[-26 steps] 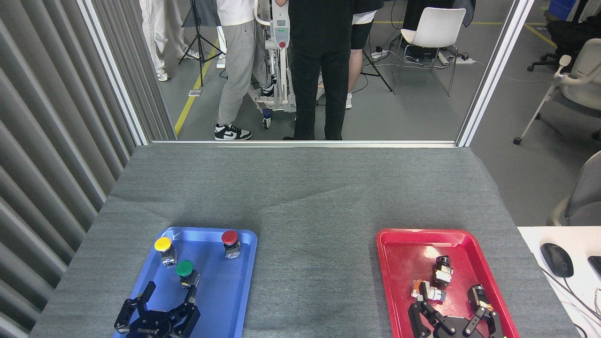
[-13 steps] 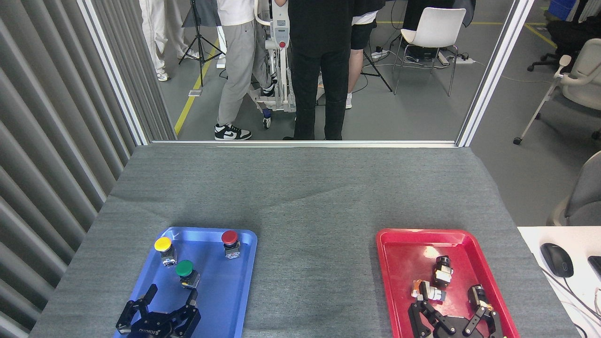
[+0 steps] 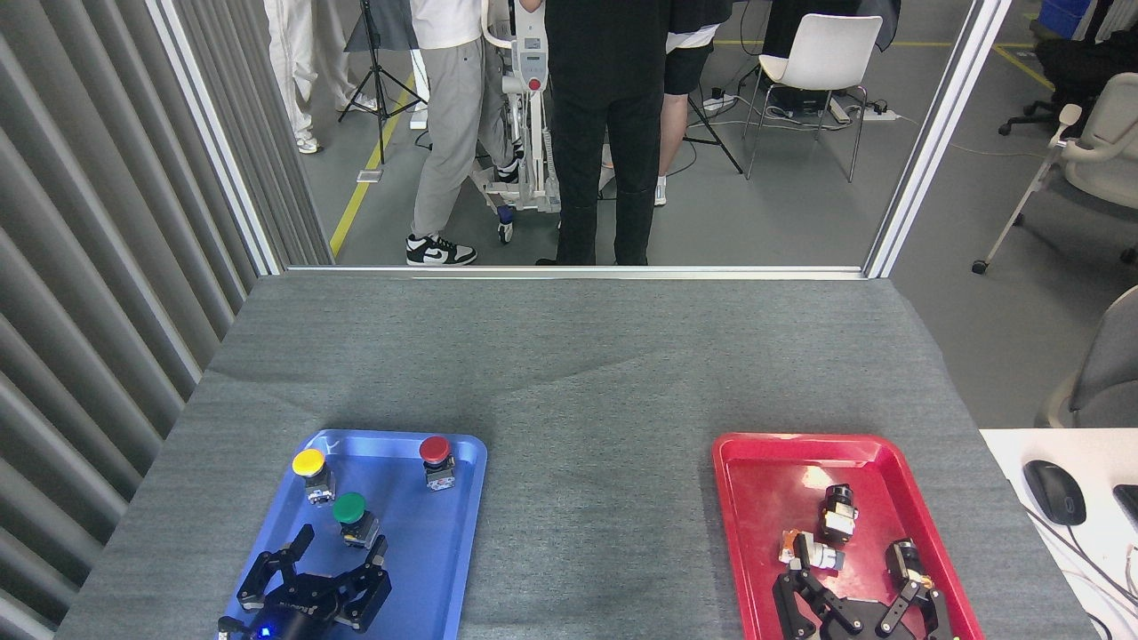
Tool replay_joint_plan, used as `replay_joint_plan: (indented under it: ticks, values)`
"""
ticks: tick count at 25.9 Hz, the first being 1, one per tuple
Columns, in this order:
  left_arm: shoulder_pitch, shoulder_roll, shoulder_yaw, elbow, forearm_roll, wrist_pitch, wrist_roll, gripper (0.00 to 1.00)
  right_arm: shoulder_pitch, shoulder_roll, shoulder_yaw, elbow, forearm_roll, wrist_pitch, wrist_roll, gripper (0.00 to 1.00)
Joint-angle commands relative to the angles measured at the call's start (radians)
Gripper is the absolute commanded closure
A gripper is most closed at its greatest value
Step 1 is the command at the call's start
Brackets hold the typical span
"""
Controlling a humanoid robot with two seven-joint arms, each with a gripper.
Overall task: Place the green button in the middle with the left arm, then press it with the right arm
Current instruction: 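Reach the left hand to the green button and grasp it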
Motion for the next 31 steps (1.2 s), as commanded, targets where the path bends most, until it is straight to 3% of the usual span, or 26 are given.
replay_joint_plan:
  ticks: [1, 12, 16, 31]
  values:
    - [-0.044, 0.009, -0.021, 0.062, 0.000, -0.018, -0.001, 0.03, 0.000, -0.001, 0.001, 0.000, 0.000, 0.000, 0.003, 0.01]
    - [-0.114, 0.012, -0.023, 0.161, -0.019, -0.018, -0.001, 0.04, 0.000, 0.001, 0.000, 0.000, 0.000, 0.000, 0.003, 0.00]
    - [-0.141, 0.012, -0.023, 0.207, -0.029, -0.018, 0.000, 0.08, 0.000, 0.001, 0.000, 0.000, 0.000, 0.000, 0.003, 0.00]
    - [-0.142, 0.012, -0.023, 0.217, -0.029, -0.021, 0.002, 0.71, 0.000, 0.001, 0.000, 0.000, 0.002, 0.000, 0.003, 0.00]
